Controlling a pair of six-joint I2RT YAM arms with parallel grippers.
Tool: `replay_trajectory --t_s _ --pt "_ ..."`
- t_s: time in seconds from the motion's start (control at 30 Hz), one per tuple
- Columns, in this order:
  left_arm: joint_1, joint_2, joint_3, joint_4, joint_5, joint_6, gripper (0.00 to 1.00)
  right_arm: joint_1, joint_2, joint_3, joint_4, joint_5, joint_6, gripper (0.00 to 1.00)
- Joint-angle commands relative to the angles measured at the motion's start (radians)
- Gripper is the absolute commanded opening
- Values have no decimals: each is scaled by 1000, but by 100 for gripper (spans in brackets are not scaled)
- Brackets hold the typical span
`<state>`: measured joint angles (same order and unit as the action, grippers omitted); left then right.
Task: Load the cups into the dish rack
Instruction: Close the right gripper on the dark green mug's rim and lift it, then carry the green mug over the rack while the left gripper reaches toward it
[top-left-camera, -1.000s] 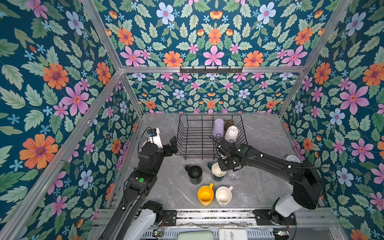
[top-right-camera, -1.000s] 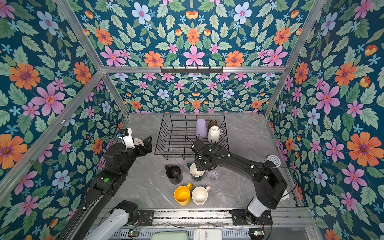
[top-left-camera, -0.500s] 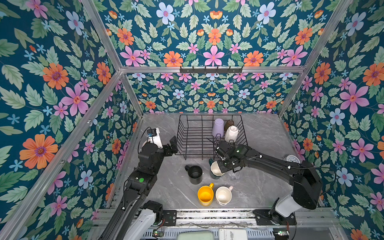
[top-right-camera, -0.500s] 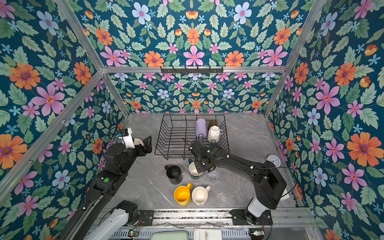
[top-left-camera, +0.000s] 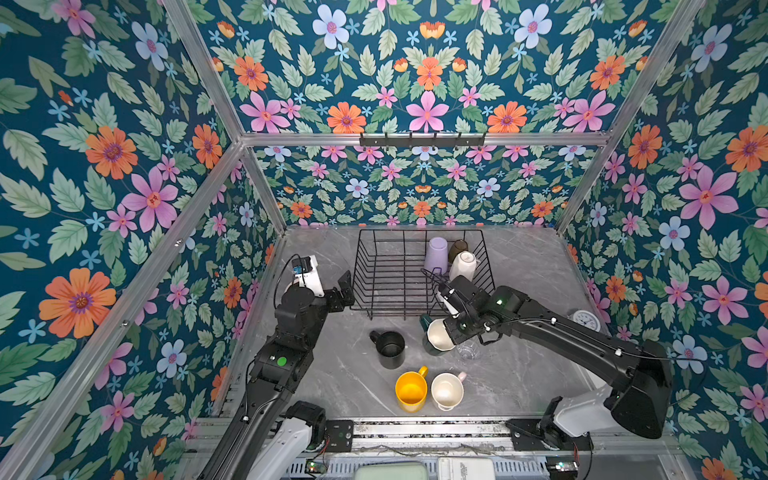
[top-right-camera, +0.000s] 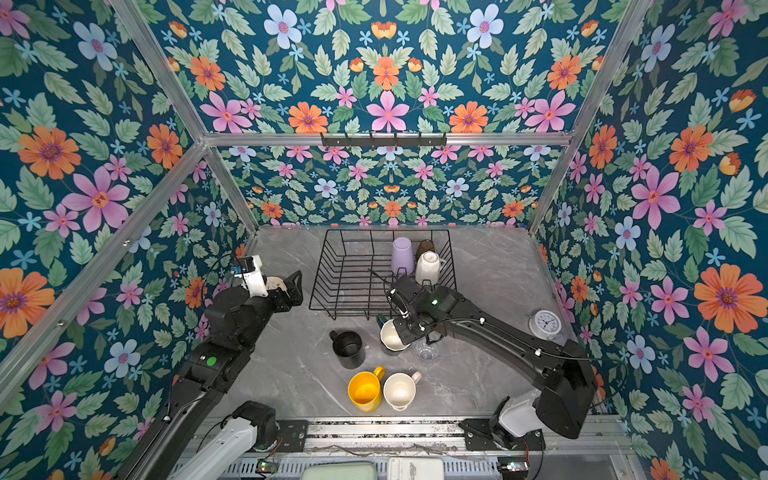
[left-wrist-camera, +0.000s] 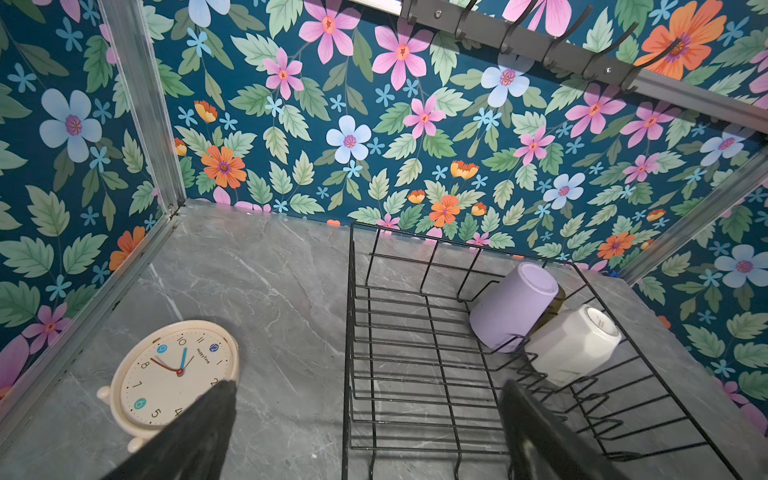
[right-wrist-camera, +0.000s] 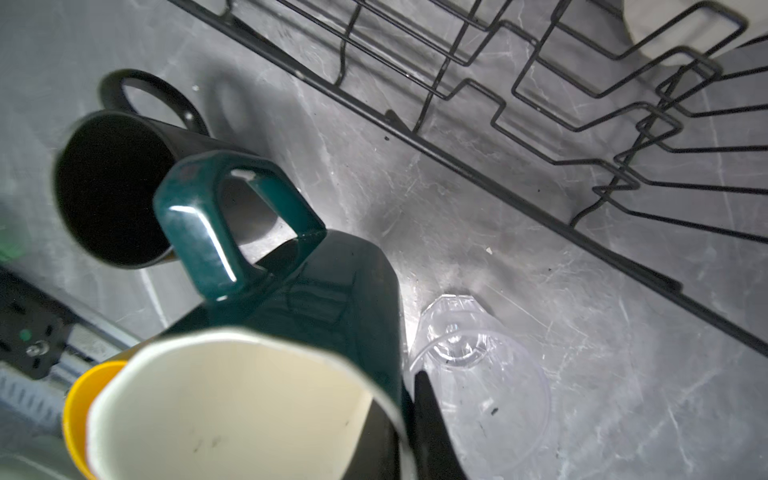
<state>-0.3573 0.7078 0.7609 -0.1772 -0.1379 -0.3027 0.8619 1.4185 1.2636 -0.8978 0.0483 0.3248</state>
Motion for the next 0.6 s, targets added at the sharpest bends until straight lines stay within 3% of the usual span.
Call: replay_trajectory --t_s 0.0,0.1,0.27,0.57 --pt "0 -1 9 32 14 -12 100 3 -50 29 -17 -49 -13 0" --pt "1 -13 4 55 29 -21 100 -18 -106 46 -20 -95 -8 0" --pt "1 -38 -29 138 125 -51 100 -157 -196 5 80 -300 49 0" --pt "0 -33 -70 311 518 -83 99 -389 -286 -139 394 -699 203 0"
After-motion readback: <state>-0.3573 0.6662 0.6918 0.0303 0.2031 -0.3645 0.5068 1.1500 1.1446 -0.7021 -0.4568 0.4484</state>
